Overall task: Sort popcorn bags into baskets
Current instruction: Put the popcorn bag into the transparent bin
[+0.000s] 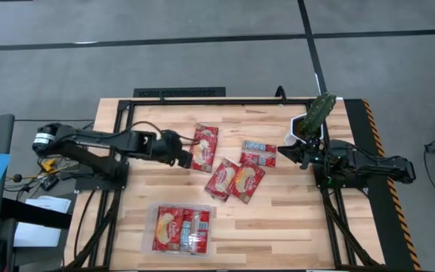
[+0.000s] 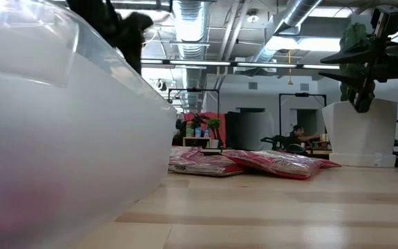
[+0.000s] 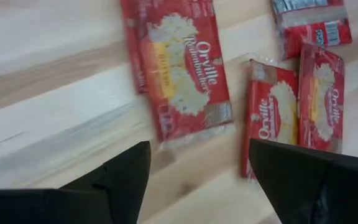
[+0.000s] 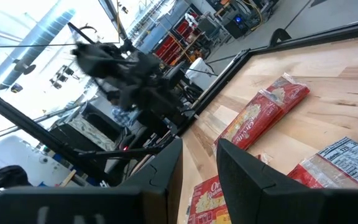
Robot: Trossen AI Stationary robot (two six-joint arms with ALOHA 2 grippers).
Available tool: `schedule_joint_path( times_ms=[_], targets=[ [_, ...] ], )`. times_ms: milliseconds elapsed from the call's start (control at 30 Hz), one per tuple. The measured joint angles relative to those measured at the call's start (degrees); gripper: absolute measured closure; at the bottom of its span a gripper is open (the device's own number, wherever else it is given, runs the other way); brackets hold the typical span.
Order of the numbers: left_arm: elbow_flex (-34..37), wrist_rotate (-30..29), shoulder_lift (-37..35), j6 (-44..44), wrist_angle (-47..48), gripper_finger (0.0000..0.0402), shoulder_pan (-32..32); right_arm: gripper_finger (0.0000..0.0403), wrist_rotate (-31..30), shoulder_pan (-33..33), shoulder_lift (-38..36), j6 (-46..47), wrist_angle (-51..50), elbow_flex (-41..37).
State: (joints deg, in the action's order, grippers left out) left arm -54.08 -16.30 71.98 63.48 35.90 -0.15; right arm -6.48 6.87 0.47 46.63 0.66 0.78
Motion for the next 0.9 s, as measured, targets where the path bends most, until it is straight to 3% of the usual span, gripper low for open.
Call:
schedule_joint_path(
  times_ms=[333,500,600,900],
  targets=[
    [15.72,5.76,1.72,-3.99,-17.78,0.0143,9.26,0.0280,-0.07,0.00,-0.02,-0.20,0.01,0.00],
    [16.17,6.07,7.12,-6.51,-22.79,0.0143,10.32,0.0280,-0.09,0.00,0.00,-0.20,0.01,0.00],
    [15.92,9.75,11.52,-6.83,-29.86,0.0143,10.66,0.0280,-0.11,0.00,0.00,-0.24,0.01,0.00],
    [12.98,14.40,21.84,-6.66,-34.64,0.0152,10.77,0.0280,-0.09,0.00,0.00,-0.20,0.01,0.00]
  ],
)
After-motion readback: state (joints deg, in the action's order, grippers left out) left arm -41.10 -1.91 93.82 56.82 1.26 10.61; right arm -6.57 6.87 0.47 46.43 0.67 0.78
